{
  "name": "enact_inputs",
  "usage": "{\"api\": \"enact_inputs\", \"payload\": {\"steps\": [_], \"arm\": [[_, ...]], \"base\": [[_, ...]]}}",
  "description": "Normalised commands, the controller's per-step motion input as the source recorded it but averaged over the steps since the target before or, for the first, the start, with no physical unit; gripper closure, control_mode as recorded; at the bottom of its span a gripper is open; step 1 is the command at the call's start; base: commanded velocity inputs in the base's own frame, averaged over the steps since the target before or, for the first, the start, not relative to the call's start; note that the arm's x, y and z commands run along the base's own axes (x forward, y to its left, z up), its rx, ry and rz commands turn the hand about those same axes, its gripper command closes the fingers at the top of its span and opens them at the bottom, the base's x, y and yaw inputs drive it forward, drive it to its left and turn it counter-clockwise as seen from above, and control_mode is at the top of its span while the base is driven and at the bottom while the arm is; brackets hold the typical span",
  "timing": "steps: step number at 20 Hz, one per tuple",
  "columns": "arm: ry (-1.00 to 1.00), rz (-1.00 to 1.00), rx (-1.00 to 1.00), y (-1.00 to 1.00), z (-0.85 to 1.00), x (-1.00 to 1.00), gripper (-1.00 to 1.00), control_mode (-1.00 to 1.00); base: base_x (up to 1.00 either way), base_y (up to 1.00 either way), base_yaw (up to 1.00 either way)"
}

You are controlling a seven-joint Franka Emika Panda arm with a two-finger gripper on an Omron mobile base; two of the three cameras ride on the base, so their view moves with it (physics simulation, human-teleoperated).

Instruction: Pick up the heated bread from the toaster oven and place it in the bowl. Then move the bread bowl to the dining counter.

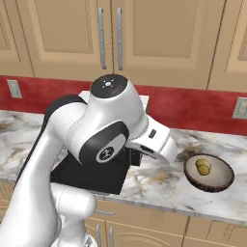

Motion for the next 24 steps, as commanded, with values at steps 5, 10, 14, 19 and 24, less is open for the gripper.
{"api": "enact_inputs", "payload": {"steps": [5,10,14,19,24], "arm": [[0.11,0.0,0.14,-0.79,-0.14,0.4,1.0,-1.0],[0.15,0.0,0.17,-0.72,-0.11,0.33,1.0,-1.0],[0.15,0.0,0.1,-0.41,-0.37,0.34,1.0,-1.0],[0.05,-0.04,0.01,-0.1,-0.63,0.45,1.0,-1.0],[0.0,-0.04,0.0,-0.22,-0.47,0.42,1.0,-1.0]], "base": [[0.0,0.0,0.0],[0.0,0.0,0.0],[0.0,0.0,0.0],[0.0,0.0,0.0],[0.0,0.0,0.0]]}}
